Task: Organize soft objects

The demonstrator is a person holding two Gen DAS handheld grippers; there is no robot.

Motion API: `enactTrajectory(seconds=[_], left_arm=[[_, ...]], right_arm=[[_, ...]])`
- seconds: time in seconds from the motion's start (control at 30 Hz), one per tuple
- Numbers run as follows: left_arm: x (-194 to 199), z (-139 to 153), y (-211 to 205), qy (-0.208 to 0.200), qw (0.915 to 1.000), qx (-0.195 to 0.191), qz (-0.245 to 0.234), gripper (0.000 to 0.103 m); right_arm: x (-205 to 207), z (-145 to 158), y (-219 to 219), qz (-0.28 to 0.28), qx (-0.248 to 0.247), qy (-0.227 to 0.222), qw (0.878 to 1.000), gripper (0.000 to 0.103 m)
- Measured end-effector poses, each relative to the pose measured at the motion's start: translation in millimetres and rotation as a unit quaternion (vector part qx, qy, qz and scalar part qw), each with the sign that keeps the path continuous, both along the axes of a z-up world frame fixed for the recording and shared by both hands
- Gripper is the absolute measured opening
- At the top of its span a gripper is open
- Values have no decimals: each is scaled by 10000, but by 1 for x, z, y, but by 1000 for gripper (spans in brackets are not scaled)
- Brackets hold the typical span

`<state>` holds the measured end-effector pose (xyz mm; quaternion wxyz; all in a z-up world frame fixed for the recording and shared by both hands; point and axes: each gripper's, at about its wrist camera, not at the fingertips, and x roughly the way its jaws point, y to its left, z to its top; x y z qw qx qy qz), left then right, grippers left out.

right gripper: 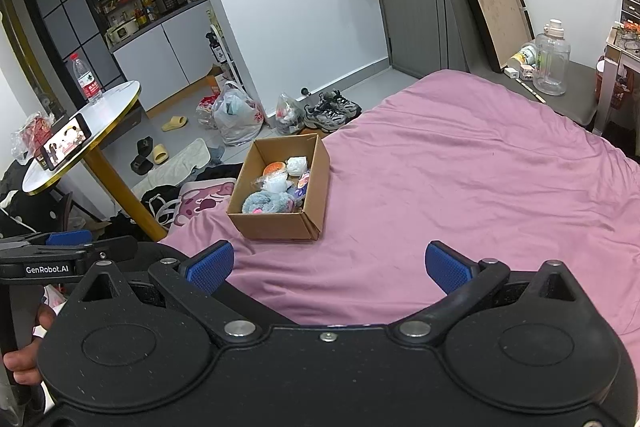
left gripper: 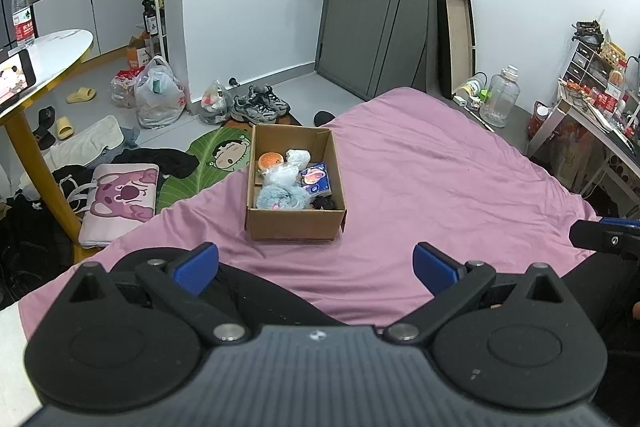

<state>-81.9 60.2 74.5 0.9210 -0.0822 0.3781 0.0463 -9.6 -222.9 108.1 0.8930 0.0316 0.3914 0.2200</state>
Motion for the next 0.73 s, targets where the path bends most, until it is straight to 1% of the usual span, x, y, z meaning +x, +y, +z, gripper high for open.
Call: enactTrajectory(seconds=[0.33, 0.5, 0.73], left_arm=[[0, -1, -1, 1, 10000, 4, -2, 103], [-2, 2, -2, -133, 9999, -9, 29, 103], [-3, 5, -3, -133, 9999, 23, -5, 103]], right_arm=[[0, 0, 0, -1, -6, 3, 10000, 103], [1, -1, -1, -3, -5, 3, 10000, 103], [1, -1, -1, 1, -6, 17, 10000, 103]])
